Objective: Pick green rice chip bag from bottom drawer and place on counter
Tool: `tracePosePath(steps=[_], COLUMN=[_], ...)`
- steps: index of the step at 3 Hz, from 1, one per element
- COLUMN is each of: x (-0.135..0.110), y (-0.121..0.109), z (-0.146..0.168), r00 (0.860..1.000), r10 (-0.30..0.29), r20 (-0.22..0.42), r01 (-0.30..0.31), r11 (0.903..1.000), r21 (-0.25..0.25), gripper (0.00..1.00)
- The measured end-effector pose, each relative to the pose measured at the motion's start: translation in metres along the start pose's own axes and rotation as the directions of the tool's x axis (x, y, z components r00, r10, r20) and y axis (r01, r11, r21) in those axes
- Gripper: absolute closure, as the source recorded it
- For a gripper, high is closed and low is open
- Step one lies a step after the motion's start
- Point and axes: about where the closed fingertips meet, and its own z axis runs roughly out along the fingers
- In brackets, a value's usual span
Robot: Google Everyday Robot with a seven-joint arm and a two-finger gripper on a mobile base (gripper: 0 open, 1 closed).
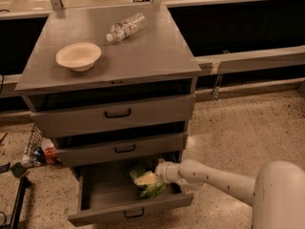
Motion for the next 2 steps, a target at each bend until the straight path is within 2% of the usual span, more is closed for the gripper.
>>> tracePosePath(steps=[1, 2], x=[0.025, 0.054], y=[-0.008, -0.027], z=[0.038, 0.074], r00=[0.999, 0.994], r10=[-0.033, -0.101], r20=[-0.021, -0.048], r01=[0.033, 0.104], r11=[0.9994, 0.9935], r21=[0.013, 0.046], gripper=[0.0, 0.0])
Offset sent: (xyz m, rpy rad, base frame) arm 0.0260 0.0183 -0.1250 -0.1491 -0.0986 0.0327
